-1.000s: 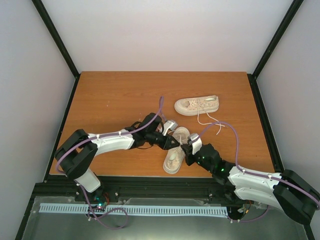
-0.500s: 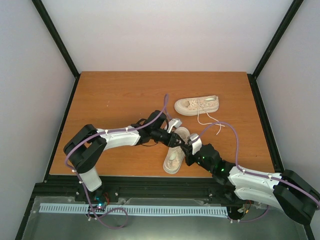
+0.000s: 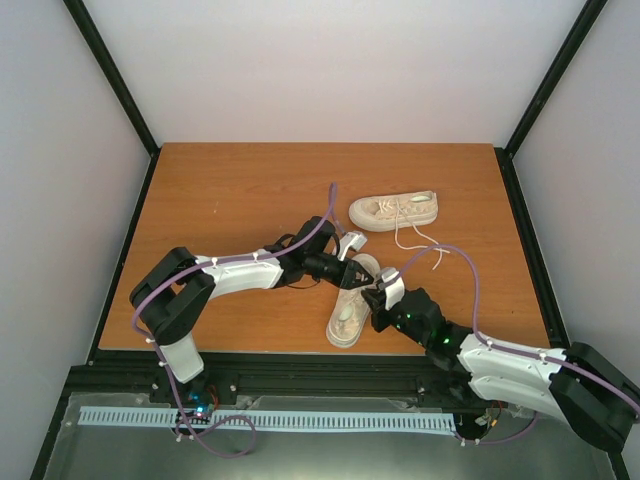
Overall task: Tie the shoes
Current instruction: Cross the shoelace with the shoelace.
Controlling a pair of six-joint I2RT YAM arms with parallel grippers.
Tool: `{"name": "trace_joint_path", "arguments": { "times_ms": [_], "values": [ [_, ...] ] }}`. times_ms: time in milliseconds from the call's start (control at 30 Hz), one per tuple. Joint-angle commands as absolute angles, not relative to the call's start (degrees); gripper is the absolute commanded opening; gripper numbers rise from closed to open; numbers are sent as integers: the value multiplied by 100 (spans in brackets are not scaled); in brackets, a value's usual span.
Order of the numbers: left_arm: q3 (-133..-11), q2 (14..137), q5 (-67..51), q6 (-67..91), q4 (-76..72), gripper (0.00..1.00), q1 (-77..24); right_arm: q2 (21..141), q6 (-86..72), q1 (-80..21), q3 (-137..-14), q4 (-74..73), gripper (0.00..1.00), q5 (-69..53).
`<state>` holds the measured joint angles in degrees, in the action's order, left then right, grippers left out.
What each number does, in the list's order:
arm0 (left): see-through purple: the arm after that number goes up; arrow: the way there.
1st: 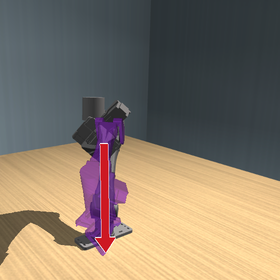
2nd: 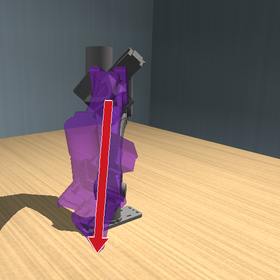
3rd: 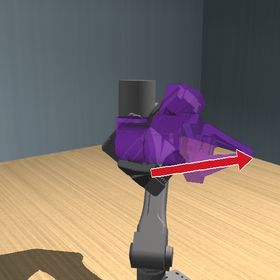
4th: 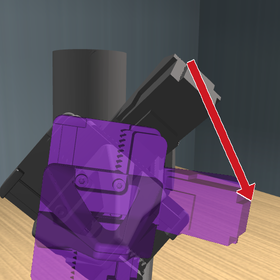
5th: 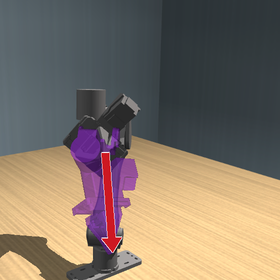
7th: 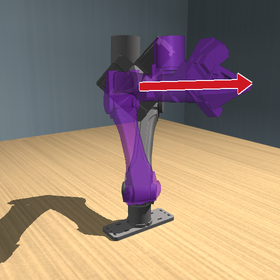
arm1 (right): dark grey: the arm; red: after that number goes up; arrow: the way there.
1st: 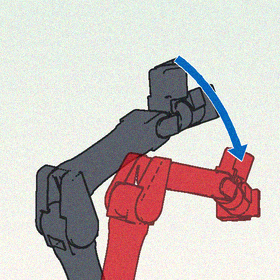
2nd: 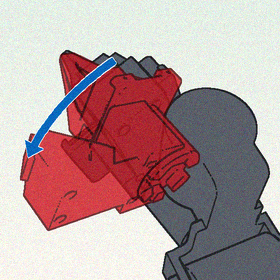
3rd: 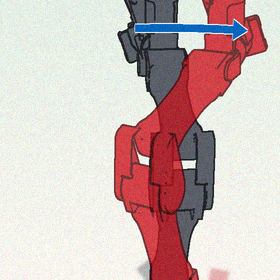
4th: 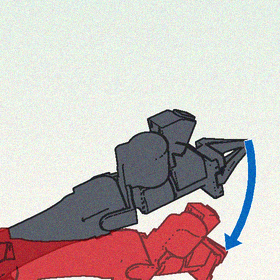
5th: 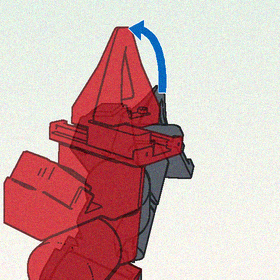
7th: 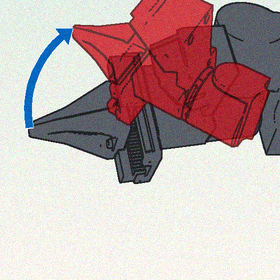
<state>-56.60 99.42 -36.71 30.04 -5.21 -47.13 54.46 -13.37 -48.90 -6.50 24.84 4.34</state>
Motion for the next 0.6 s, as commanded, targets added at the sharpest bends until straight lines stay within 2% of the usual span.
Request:
{"name": "trace_joint_path", "arguments": {
  "times_ms": [0,567],
  "values": [
    [-5871,9928,-3711,3055,-694,20,-4702,5247,-1403,-4904,-564,2504,3,633],
    [-5828,9787,-3727,2928,-622,16,-4702,4927,-1666,-4904,-583,2180,3,1131]
  ]
}}
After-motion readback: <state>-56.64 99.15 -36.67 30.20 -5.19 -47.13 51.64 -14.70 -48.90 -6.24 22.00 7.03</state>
